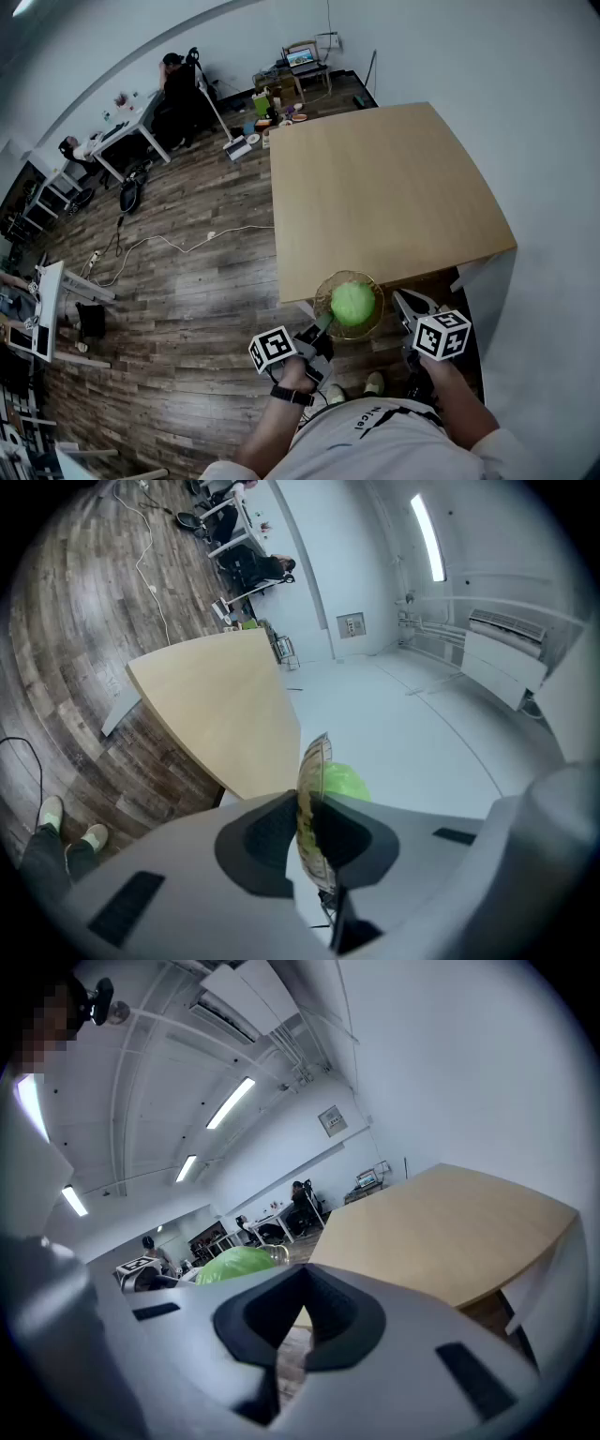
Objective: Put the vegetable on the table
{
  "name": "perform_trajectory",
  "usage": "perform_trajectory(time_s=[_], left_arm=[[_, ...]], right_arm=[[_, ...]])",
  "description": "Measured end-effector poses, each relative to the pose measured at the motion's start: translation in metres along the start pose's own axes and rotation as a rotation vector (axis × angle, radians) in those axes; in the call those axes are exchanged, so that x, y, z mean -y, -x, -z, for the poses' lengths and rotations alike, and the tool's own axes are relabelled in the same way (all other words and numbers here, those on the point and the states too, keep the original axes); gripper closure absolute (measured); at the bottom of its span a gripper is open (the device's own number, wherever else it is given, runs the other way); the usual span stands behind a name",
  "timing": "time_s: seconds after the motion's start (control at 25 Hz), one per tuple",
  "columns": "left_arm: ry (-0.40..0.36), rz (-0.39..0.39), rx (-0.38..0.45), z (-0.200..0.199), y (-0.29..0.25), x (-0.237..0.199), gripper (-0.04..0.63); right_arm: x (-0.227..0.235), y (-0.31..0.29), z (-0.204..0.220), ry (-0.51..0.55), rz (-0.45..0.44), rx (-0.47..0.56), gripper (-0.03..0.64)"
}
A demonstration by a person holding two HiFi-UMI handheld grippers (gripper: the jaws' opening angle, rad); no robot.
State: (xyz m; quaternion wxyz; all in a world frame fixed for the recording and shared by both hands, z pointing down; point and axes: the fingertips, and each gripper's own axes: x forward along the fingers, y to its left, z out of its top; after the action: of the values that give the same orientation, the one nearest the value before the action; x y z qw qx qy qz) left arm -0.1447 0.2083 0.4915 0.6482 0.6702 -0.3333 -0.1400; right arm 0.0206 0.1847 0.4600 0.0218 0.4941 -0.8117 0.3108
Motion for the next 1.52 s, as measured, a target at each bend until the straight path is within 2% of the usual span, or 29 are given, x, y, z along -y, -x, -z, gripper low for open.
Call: perform_trajectory(time_s=[0.4,0.96,1.28,1.52], left_arm=[[0.000,-0.003,0.016,0.003,0.000,0.001,0.543],[-0.002,0.000,0.035,-0.004,-0.017,0.005,0.540],[0.004,-0.007,-0.012,-0.033,-0.074,-0.010,0.540],[-0.023,-0.008,-0.082,-0.075,-0.124,-0.012,0.540]], right_arm=[[0.004,0.003,0.004,0.013,-0.003,0.005,0.604],[0.017,0.011,-0.018,-0.031,-0.042,0.092,0.603],[0.052,-0.026,-0.036,-0.055,-0.015,0.104,0.603],[0.078,-0.068,-0.070,-0.066,0.044,0.127,0.603]])
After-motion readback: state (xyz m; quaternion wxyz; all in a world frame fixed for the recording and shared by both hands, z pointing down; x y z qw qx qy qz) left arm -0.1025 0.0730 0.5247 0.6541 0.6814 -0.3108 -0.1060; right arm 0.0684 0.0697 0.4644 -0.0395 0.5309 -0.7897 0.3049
